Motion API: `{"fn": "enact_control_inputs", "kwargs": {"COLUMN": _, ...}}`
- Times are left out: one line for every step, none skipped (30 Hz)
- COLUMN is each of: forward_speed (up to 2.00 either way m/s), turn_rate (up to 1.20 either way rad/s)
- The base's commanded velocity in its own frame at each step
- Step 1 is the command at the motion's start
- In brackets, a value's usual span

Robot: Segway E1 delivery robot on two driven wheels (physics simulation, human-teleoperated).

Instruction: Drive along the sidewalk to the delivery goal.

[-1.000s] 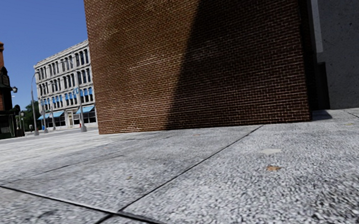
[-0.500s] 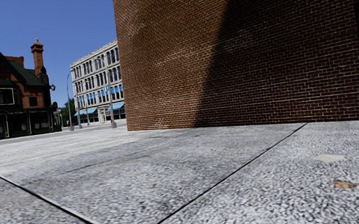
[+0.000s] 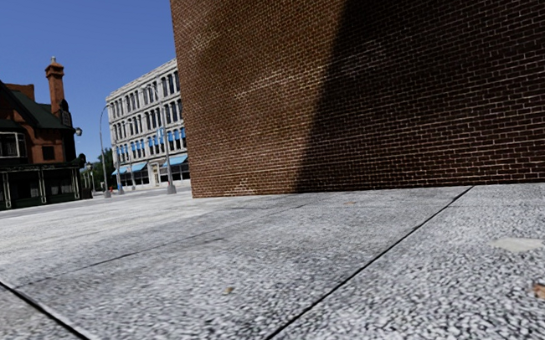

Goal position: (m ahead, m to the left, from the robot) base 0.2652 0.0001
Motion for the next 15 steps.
{"fn": "enact_control_inputs", "kwargs": {"forward_speed": 0.00, "turn_rate": 0.00}}
{"fn": "enact_control_inputs", "kwargs": {"forward_speed": 0.00, "turn_rate": 0.00}}
{"fn": "enact_control_inputs", "kwargs": {"forward_speed": 0.00, "turn_rate": 0.00}}
{"fn": "enact_control_inputs", "kwargs": {"forward_speed": 0.00, "turn_rate": 0.00}}
{"fn": "enact_control_inputs", "kwargs": {"forward_speed": 0.00, "turn_rate": 0.00}}
{"fn": "enact_control_inputs", "kwargs": {"forward_speed": 0.00, "turn_rate": 0.00}}
{"fn": "enact_control_inputs", "kwargs": {"forward_speed": 0.00, "turn_rate": 0.00}}
{"fn": "enact_control_inputs", "kwargs": {"forward_speed": 0.00, "turn_rate": 0.00}}
{"fn": "enact_control_inputs", "kwargs": {"forward_speed": 0.00, "turn_rate": 0.00}}
{"fn": "enact_control_inputs", "kwargs": {"forward_speed": 0.00, "turn_rate": 0.00}}
{"fn": "enact_control_inputs", "kwargs": {"forward_speed": 0.00, "turn_rate": 0.00}}
{"fn": "enact_control_inputs", "kwargs": {"forward_speed": 0.00, "turn_rate": 0.00}}
{"fn": "enact_control_inputs", "kwargs": {"forward_speed": 0.00, "turn_rate": 0.00}}
{"fn": "enact_control_inputs", "kwargs": {"forward_speed": 0.00, "turn_rate": 0.00}}
{"fn": "enact_control_inputs", "kwargs": {"forward_speed": 0.00, "turn_rate": 0.00}}
